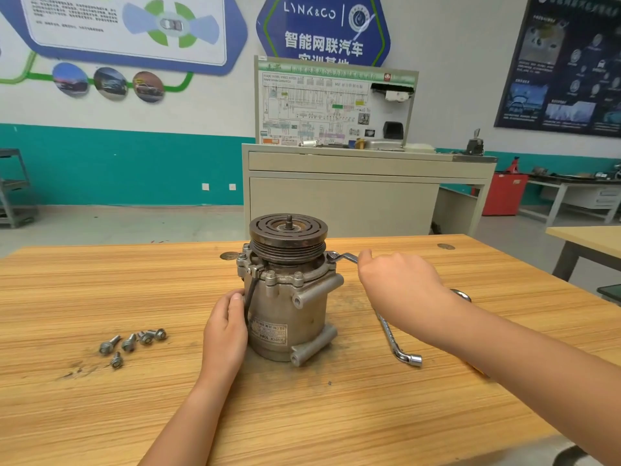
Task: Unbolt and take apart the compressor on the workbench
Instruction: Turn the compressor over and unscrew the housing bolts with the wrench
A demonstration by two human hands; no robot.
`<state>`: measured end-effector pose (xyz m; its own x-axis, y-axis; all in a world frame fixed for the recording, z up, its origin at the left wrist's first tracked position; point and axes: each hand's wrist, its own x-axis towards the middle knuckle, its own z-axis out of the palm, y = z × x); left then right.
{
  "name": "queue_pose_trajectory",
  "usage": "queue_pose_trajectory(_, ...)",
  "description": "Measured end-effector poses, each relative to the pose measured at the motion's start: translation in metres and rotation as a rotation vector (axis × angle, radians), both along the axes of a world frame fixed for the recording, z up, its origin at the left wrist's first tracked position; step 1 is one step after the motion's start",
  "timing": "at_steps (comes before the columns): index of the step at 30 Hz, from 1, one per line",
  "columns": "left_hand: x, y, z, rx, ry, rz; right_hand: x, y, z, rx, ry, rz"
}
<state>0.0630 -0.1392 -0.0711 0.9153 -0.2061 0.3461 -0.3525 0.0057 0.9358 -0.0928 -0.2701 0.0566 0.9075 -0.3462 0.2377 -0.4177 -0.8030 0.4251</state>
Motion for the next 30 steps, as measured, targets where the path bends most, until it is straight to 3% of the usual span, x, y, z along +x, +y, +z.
queue_pose_trajectory(10, 0.003, -0.002, -0.001, -0.007, -0.004, -0.002, 0.015, -0.048, 0.021, -0.259, 0.115, 0.088)
queue_pose_trajectory(20, 0.005, -0.003, -0.002, -0.005, -0.007, 0.007, 0.091, -0.08, -0.008, -0.078, -0.246, 0.338)
queue_pose_trajectory(25, 0.005, -0.002, -0.002, 0.002, -0.002, 0.0, 0.051, -0.076, -0.001, 0.234, -0.648, 0.272)
queue_pose_trajectory(27, 0.004, -0.002, -0.001, 0.002, 0.0, -0.003, 0.028, -0.068, 0.0, 0.269, -0.645, 0.27)
queue_pose_trajectory(30, 0.003, -0.002, 0.0, 0.009, 0.003, -0.008, 0.002, -0.051, -0.004, 0.18, -0.442, 0.161)
